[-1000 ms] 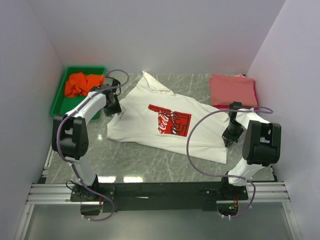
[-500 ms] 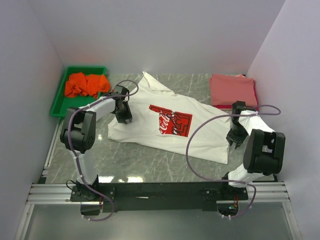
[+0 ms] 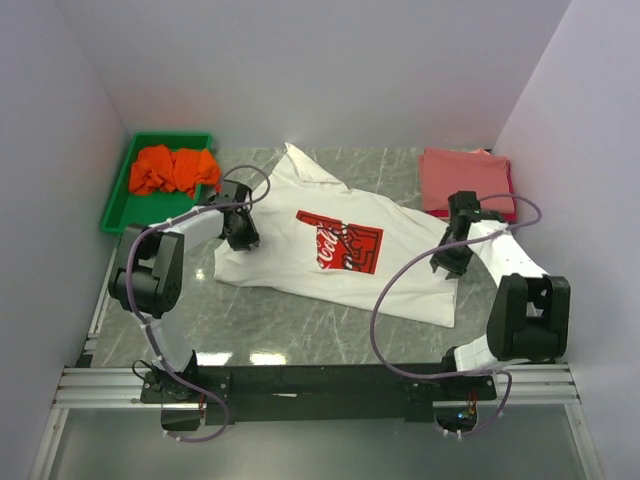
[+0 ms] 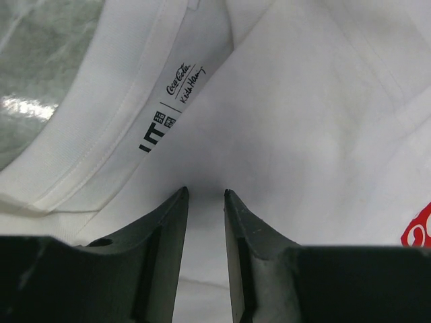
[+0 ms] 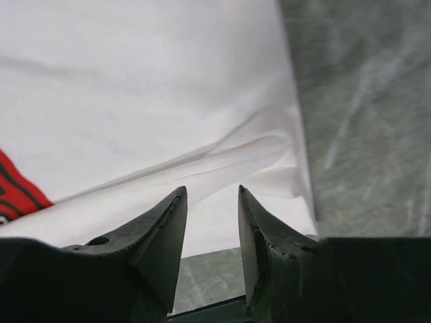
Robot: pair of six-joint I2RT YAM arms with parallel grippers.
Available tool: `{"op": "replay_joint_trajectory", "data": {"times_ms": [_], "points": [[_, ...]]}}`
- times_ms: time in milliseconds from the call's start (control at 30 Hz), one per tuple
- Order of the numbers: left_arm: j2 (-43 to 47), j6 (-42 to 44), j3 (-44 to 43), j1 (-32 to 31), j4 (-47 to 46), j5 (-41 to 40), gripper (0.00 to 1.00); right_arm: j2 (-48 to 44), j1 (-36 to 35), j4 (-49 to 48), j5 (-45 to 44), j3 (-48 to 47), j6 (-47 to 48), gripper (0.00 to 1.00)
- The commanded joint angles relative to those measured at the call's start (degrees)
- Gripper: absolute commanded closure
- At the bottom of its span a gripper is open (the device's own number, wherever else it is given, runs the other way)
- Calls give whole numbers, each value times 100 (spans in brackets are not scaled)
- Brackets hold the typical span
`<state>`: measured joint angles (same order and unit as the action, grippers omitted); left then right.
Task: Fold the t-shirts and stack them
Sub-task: Fold the tshirt
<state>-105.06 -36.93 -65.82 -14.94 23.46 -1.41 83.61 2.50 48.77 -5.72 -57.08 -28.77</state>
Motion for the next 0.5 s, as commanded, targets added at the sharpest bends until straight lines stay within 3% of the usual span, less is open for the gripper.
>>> {"op": "replay_joint_trajectory", "data": {"times_ms": [0, 467], "points": [[81, -25, 709, 175, 484, -448, 64, 295, -434, -316, 335, -145, 109, 56], [969, -455, 1836, 316, 528, -431, 65, 1544, -619, -386, 825, -5, 232, 58]]}}
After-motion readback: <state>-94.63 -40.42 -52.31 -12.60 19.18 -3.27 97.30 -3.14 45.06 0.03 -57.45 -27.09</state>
